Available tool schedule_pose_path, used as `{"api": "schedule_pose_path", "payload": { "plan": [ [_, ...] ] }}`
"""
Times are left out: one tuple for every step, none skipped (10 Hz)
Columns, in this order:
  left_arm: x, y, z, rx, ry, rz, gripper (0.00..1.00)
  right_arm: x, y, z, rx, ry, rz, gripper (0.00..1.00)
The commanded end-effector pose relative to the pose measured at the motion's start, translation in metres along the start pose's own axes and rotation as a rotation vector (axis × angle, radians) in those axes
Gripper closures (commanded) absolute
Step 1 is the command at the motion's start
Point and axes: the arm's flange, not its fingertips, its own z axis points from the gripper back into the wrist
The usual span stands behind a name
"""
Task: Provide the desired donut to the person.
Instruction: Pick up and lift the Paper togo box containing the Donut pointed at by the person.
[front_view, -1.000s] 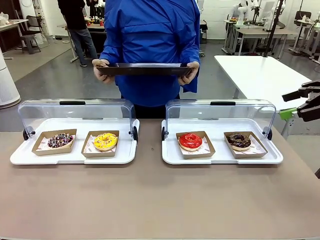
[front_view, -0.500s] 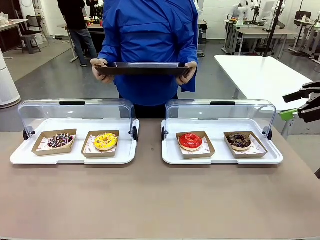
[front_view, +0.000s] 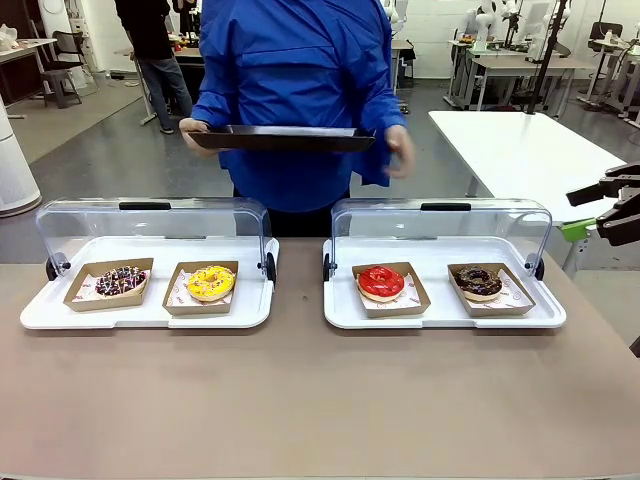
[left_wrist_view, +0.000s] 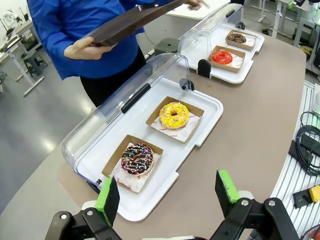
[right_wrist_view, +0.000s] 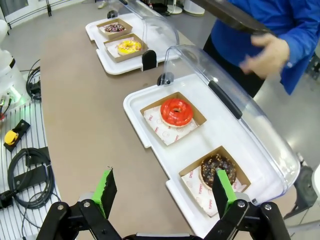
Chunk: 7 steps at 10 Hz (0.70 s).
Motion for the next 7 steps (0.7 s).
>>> {"api": "schedule_pose_path", "payload": {
  "plan": [
    [-0.0002,0.0000,0.0002,-0.001,0.003,-0.008,0.00,-0.0006,-0.0023,-0.0018,0.008,-0.016,0.009,0.00],
    [-0.0002,0.0000,0.0002,-0.001,0.003,-0.008,0.00,-0.0006,-0.0023,-0.0018,0.008,-0.016,0.009,0.00],
    [-0.0002,0.0000,0.0002,-0.001,0.003,-0.008,0.00,-0.0006,-0.0023,-0.0018,0.008,-0.016,0.009,0.00],
    [-0.0002,0.0000,0.0002,-0.001,0.003,-0.008,0.00,-0.0006,-0.0023,-0.0018,0.008,-0.016,0.009,0.00],
    [-0.0002,0.0000,0.0002,-0.001,0.003,-0.008,0.00,-0.0006,-0.0023,-0.0018,0.008,-0.016,0.009,0.00],
    [-0.0002,0.0000,0.0002,-0.001,0.003,-0.008,0.00,-0.0006,-0.0023,-0.0018,0.008,-0.016,0.009,0.00],
    [-0.0002,0.0000,0.0002,-0.001,0.003,-0.008,0.00,-0.0006,-0.0023,-0.0018,0.008,-0.016,0.009,0.00]
  ]
}}
